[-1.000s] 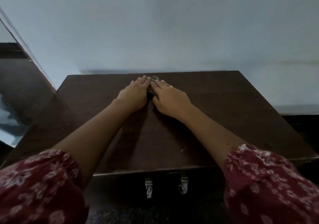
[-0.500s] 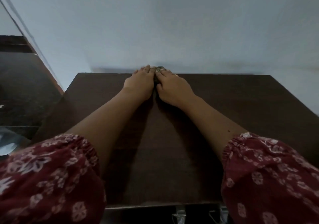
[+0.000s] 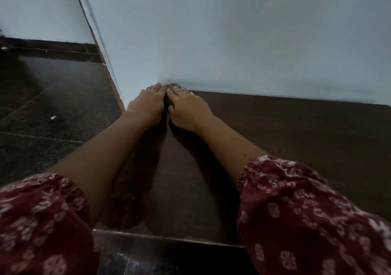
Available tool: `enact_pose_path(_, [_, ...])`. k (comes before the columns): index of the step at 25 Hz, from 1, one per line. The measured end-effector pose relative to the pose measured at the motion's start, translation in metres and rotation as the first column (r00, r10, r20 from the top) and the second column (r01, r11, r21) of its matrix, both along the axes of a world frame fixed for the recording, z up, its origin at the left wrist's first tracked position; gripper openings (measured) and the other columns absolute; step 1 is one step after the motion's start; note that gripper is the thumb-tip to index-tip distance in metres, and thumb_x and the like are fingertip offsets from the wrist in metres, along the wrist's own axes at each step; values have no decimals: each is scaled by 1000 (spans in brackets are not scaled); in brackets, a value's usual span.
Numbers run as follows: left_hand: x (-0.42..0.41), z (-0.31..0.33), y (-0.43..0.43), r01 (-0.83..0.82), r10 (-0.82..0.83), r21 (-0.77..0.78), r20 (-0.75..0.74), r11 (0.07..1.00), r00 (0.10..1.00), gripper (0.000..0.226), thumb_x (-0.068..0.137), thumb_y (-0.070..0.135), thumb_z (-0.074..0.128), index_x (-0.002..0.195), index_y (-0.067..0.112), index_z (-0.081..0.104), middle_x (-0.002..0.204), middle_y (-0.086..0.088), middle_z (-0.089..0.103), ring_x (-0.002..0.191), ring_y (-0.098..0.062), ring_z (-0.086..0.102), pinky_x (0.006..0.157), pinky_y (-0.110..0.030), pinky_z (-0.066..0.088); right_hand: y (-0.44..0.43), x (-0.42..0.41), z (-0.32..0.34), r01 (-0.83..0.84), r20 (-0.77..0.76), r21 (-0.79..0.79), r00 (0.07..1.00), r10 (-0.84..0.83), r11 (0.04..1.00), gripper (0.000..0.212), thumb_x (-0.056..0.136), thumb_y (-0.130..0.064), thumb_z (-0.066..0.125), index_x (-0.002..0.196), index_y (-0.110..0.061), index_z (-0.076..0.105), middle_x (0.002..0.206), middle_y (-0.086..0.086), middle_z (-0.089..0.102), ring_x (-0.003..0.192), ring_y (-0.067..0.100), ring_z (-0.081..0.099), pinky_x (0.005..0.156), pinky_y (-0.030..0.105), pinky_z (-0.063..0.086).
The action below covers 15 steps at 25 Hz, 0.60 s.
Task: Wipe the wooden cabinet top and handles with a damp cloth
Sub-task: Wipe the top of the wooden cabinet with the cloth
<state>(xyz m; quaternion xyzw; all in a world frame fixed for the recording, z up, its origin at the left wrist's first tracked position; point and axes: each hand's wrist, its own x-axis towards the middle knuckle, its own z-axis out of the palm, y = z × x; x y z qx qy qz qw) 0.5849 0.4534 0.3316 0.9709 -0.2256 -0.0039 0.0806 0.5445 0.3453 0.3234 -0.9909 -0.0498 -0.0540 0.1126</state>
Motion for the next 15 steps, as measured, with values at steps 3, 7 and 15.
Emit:
enact_pose_path(3, [-5, 2, 21, -12, 12, 3, -6, 1000, 1000, 60, 96, 7, 36, 151, 7, 11, 160, -11, 10, 148, -24, 13, 121, -38, 13, 19, 0, 0, -38, -13, -6, 999, 38, 999, 54, 97, -21, 32, 147, -8, 20, 158, 13, 19, 147, 24, 15, 118, 35, 14])
enact_pose_path(7, [-18, -2, 48, -56, 55, -28, -40, 998, 998, 61, 95, 8, 37, 151, 10, 13, 161, -9, 11, 148, -27, 15, 120, -46, 18, 41, -19, 3, -71, -33, -42, 997, 70, 997, 54, 97, -22, 33, 148, -8, 19, 158, 12, 19, 146, 26, 16, 118, 37, 15])
enact_pose_path(15, [-101, 1, 93, -117, 108, -64, -133, 991, 985, 61, 95, 6, 34, 151, 13, 12, 161, -7, 10, 148, -30, 12, 120, -46, 16, 82, -102, 9, -139, -60, 48, 988, 141, 989, 57, 94, -18, 38, 148, -11, 20, 158, 9, 18, 146, 24, 15, 119, 36, 13])
